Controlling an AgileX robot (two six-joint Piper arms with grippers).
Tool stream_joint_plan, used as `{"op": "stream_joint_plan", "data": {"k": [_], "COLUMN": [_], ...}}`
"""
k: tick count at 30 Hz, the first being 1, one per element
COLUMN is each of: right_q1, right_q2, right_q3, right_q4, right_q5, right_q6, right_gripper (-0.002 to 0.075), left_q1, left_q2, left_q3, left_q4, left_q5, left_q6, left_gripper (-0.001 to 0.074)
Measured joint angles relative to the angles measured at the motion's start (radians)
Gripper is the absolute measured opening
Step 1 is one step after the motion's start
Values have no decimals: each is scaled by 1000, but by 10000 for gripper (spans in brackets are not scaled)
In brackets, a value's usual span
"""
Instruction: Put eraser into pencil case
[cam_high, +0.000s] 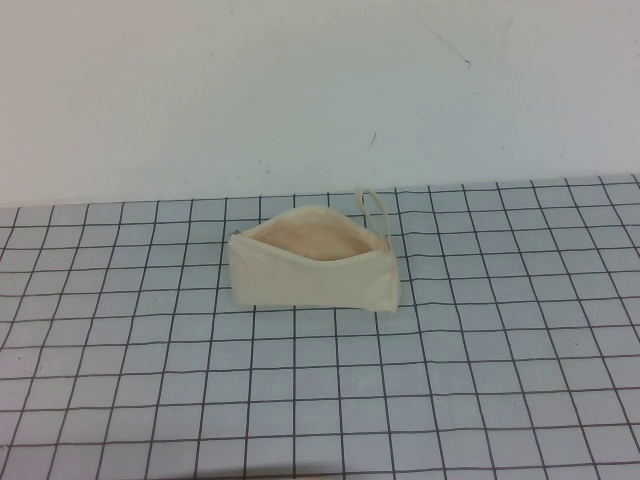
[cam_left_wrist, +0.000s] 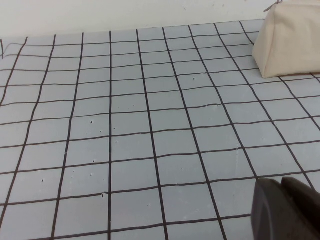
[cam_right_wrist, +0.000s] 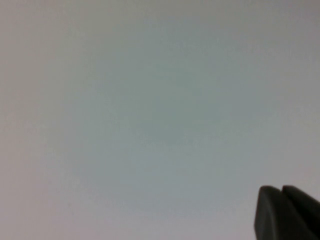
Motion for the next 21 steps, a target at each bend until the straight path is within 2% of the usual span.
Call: {"op": "stream_joint_plan", "data": {"k": [7,13,15,21], "right_q1": [0,0,0,0], "right_q2": [-6,-6,-4,-4], "right_q3": [2,7,8,9], "right_q4": [0,-11,-47,-135], "right_q5": [135,532,613,706], "right_q6": [26,26,26,50], "right_gripper": [-1,-1,-1,-1], "left_q1": [0,0,0,0], "left_q2": [0,0,0,0], "left_q3": [0,0,0,0], "left_q4": [0,0,0,0], "left_q5": [0,0,0,0], "left_q6": [0,0,0,0], "left_gripper": [-2,-2,-2,-2]}}
